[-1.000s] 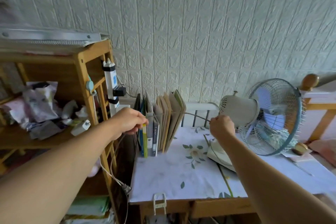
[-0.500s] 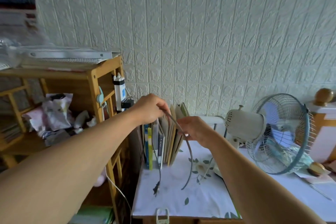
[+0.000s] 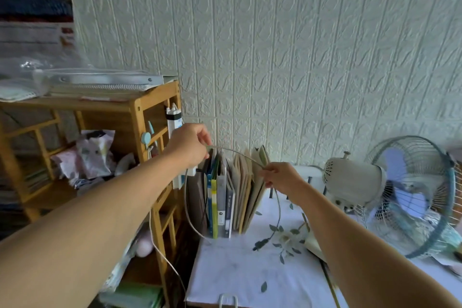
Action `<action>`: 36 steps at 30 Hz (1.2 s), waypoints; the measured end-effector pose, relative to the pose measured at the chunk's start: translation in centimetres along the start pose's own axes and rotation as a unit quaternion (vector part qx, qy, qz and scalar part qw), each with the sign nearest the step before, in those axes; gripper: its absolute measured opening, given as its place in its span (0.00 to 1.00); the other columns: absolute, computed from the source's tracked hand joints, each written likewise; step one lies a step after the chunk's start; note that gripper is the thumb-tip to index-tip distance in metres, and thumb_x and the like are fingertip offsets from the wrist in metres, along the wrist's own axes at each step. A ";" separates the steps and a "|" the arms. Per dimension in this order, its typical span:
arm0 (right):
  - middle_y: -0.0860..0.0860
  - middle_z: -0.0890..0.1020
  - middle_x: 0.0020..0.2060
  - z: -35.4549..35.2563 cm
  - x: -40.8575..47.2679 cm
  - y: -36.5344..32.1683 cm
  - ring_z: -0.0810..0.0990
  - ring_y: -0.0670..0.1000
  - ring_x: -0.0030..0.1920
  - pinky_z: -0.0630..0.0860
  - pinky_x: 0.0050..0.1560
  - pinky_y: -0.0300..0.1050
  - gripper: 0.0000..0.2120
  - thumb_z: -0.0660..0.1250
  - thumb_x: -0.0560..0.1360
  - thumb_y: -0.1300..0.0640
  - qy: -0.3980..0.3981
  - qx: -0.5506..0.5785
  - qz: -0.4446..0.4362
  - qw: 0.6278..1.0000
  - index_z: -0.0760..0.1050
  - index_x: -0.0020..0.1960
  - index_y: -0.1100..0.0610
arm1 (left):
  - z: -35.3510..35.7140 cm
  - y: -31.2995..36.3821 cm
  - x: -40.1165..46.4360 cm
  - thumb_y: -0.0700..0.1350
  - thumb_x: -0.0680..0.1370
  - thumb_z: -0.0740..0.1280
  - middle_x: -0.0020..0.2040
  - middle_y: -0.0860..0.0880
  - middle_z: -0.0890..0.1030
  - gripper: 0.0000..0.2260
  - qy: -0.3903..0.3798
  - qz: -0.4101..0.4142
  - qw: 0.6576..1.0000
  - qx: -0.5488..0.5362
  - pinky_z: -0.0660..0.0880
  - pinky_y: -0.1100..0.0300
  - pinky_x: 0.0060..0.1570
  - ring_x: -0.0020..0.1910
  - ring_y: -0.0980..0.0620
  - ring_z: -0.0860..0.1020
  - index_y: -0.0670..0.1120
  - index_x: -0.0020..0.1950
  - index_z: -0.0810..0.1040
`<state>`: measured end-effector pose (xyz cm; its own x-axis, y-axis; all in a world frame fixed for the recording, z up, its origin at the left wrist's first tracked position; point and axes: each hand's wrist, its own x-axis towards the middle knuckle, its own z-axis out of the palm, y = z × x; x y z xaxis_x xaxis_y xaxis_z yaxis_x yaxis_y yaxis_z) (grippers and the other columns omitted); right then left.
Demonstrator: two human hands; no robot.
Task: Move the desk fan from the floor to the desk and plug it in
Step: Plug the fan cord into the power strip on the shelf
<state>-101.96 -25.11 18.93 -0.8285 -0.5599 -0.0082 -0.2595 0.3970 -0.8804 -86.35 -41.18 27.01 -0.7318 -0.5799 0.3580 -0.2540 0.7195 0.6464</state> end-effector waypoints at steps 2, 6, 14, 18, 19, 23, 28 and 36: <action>0.53 0.76 0.30 -0.9 0.7 0.8 0.70 0.49 0.28 0.61 0.21 0.34 0.04 0.66 0.75 0.60 0.017 -0.018 0.014 1.000 0.78 0.43 0.58 | 0.1 -1.5 0.7 0.30 0.71 0.67 0.43 0.50 0.78 0.16 -0.001 -0.024 0.998 0.063 0.72 0.58 0.41 0.47 0.49 0.77 0.50 0.33 0.74; 0.52 0.75 0.30 -1.2 2.7 1.1 0.68 0.48 0.26 0.64 0.23 0.35 0.03 0.67 0.74 0.59 0.071 -0.019 -0.002 0.997 0.80 0.45 0.58 | 1.6 -3.8 2.2 0.31 0.73 0.63 0.49 0.46 0.79 0.11 -0.087 -0.074 0.984 0.137 0.75 0.57 0.46 0.53 0.47 0.77 0.47 0.39 0.75; 0.40 0.73 0.20 2.4 8.5 -2.4 0.67 0.41 0.26 0.63 0.28 0.34 0.02 0.70 0.72 0.60 0.075 -0.053 -0.096 0.991 0.82 0.42 0.56 | 7.5 -4.2 7.4 0.45 0.77 0.67 0.41 0.48 0.79 0.09 -0.189 -0.077 0.978 -0.038 0.72 0.61 0.33 0.34 0.53 0.78 0.45 0.54 0.71; 0.41 0.75 0.27 2.8 11.5 -3.2 0.69 0.38 0.27 0.64 0.29 0.31 0.05 0.69 0.73 0.59 0.072 -0.119 -0.133 0.981 0.83 0.45 0.57 | 8.9 -5.1 11.2 0.42 0.80 0.60 0.44 0.44 0.81 0.10 -0.136 -0.058 0.988 -0.049 0.67 0.62 0.30 0.40 0.47 0.79 0.43 0.46 0.81; 0.41 0.76 0.29 2.4 12.1 -3.1 0.70 0.38 0.28 0.65 0.29 0.30 0.06 0.69 0.73 0.59 0.074 -0.128 -0.130 0.980 0.84 0.46 0.58 | 9.1 -5.7 12.1 0.41 0.79 0.59 0.47 0.42 0.82 0.11 -0.120 -0.074 0.989 -0.041 0.69 0.61 0.33 0.44 0.45 0.80 0.42 0.47 0.80; 0.43 0.77 0.31 0.9 14.6 -1.8 0.73 0.40 0.27 0.66 0.25 0.25 0.08 0.67 0.74 0.62 0.102 -0.164 -0.092 0.977 0.83 0.50 0.58 | 10.1 -8.8 14.6 0.37 0.79 0.57 0.44 0.40 0.82 0.12 -0.092 -0.186 0.975 -0.078 0.75 0.57 0.30 0.33 0.47 0.80 0.37 0.59 0.75; 0.52 0.83 0.46 2.1 19.1 -0.6 0.80 0.54 0.45 0.77 0.50 0.48 0.13 0.61 0.75 0.66 0.119 -0.277 -0.081 0.950 0.82 0.50 0.54 | 13.2 -11.6 16.6 0.34 0.77 0.62 0.53 0.37 0.82 0.17 -0.106 -0.226 0.967 -0.051 0.80 0.49 0.48 0.49 0.40 0.83 0.40 0.66 0.69; 0.55 0.78 0.49 6.7 24.0 0.0 0.79 0.56 0.44 0.69 0.37 0.45 0.15 0.56 0.75 0.69 0.104 -0.448 -0.200 0.865 0.77 0.55 0.59 | 15.6 -14.2 17.4 0.42 0.78 0.62 0.53 0.43 0.80 0.12 -0.186 -0.169 0.950 0.184 0.74 0.56 0.49 0.55 0.44 0.79 0.40 0.58 0.78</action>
<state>-118.53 -43.46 15.50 -0.6299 -0.6778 0.3792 -0.7501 0.6576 -0.0706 -105.36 -55.49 13.56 -0.7246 -0.6756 -0.1361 -0.6682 0.6403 0.3789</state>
